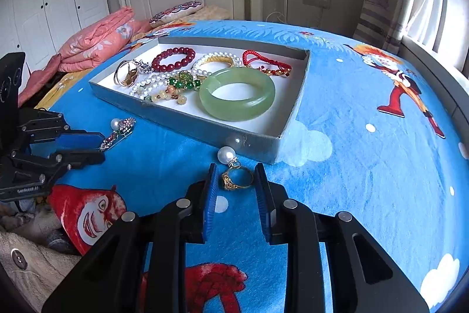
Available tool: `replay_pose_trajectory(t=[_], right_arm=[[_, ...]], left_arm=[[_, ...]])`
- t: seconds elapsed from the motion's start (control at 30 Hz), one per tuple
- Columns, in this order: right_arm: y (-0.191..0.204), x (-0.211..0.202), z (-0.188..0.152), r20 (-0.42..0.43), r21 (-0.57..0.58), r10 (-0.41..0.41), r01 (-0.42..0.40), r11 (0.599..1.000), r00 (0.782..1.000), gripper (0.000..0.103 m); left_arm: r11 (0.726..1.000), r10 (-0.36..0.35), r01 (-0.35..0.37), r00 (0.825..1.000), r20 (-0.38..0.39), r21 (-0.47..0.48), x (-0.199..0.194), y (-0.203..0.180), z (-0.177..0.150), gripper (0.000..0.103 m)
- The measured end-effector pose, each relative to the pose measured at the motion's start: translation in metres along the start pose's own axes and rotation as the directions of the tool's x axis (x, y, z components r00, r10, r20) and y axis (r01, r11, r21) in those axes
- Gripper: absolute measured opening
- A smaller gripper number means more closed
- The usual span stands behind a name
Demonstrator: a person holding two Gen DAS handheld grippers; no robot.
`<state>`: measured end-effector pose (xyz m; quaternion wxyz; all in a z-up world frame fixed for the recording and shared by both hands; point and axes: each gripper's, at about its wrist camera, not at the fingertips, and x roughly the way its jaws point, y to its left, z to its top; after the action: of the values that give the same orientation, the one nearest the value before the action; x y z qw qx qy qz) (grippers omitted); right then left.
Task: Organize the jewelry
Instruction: 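Reach the left tool to the jeweled pin brooch while the right tool reaches the gold ring, then grasp the jeweled pin brooch with the left tool while the right tool grasps the gold ring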
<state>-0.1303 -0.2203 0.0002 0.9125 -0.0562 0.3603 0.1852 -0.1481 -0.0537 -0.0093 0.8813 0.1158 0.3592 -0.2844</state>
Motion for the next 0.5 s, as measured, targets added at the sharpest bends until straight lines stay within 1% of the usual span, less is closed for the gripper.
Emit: replay_pose_trajectory(t=[0.3, 0.33, 0.37, 0.43, 0.5], right_arm=[[-0.004, -0.0083, -0.0055, 0.013, 0.021, 0.015, -0.015, 1.0, 1.0, 0.025], [-0.0045, -0.0076, -0.0061, 0.009, 0.023, 0.018, -0.019, 1.0, 1.0, 0.025], [-0.0053, -0.0072, -0.0072, 0.012, 0.029, 0.022, -0.022, 0.999, 1.0, 0.026], [-0.0064, -0.0074, -0.0076, 0.016, 0.038, 0.029, -0.029, 0.999, 0.999, 0.026], [-0.0064, -0.0075, -0.0076, 0.018, 0.037, 0.028, -0.029, 0.999, 0.999, 0.026]], left_arm=[[1.0, -0.018, 0.018, 1.0, 0.005, -0.019, -0.0037, 0.0041, -0.0027, 0.015], [1.0, -0.018, 0.018, 1.0, 0.0, -0.018, -0.0035, 0.0041, -0.0028, 0.018], [1.0, -0.008, 0.008, 1.0, -0.006, -0.024, -0.0023, 0.0052, -0.0026, 0.018], [0.999, -0.016, 0.016, 1.0, -0.005, -0.041, -0.002, 0.0066, -0.0021, 0.02], [0.999, -0.007, 0.007, 1.0, -0.008, -0.042, -0.0011, 0.0057, -0.0009, 0.022]])
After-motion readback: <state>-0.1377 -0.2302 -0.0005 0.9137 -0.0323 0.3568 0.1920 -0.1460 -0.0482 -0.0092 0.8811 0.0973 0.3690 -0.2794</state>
